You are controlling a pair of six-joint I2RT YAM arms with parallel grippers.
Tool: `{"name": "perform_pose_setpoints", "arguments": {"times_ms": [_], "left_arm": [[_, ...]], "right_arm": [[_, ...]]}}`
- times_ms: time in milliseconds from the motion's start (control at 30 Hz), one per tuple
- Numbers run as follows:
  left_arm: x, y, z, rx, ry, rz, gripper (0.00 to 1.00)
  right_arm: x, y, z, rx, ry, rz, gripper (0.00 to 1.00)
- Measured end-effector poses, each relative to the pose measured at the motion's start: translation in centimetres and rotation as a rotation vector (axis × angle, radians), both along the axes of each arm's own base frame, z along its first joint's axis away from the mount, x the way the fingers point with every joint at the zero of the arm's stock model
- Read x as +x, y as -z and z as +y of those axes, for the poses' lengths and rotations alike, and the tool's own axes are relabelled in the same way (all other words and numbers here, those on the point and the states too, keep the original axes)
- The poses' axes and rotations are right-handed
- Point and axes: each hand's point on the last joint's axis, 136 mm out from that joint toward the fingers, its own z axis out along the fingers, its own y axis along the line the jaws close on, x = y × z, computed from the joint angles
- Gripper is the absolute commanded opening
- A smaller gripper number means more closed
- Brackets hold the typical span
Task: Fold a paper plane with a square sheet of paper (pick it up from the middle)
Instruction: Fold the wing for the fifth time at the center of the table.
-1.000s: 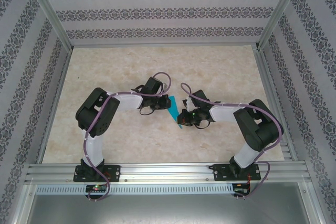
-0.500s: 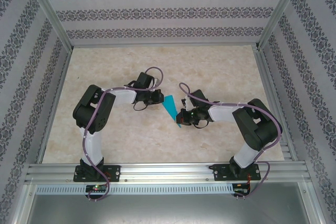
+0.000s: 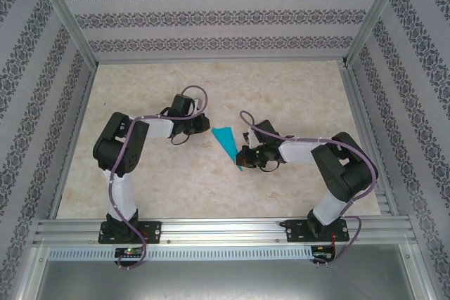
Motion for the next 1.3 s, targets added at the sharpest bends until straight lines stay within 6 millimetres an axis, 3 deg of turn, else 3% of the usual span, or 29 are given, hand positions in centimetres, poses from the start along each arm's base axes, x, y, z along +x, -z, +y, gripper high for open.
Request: {"name": "perform_pose_setpoints", "arguments": {"times_ms": [133,267,433,500,667,767,933,1100,1300], "left_arm": [[0.9,-0.1,1.0,0.035,-0.029,-0.017,0.11],[1.1,-0.2,1.7,0.074,-0.049,-0.013,0.12],[0.5,-2.0,2.8,0.11,-0.083,-0.005,0.25],[0.3,-3.4,3.1,0.116,-0.097,-0.013,0.29],[-0.9,-6.7,2.5,0.099,-0.112,-0.036,0.41],[-2.3,-8.0,1.4,0.101,-0.109,-0.032,0.49],[-5.7,-7.2,-0.6,0.181,-0.094,0.039,0.57],[-8.6,-6.9,-4.0,0.269,-0.067,0.081,0.6],[-10.4,-6.6,-8.7,0.328,-0.053,0.101,0.63]], "right_arm": [[0.1,-0.2,0.1,0.0,0.0,-0.001,0.04],[0.1,-0.6,0.2,-0.014,-0.003,-0.01,0.1],[-0.6,-1.7,-0.4,-0.066,0.003,0.014,0.26],[-0.4,-2.9,-0.3,-0.067,0.007,0.008,0.31],[2.1,-8.3,0.1,-0.027,0.029,-0.124,0.5],[3.4,-10.7,-1.0,-0.03,0.067,-0.21,0.59],[5.4,-11.5,-4.8,-0.124,0.164,-0.301,0.76],[6.3,-10.5,-8.4,-0.218,0.251,-0.345,0.88],[6.4,-8.2,-11.5,-0.287,0.337,-0.341,0.92]]}}
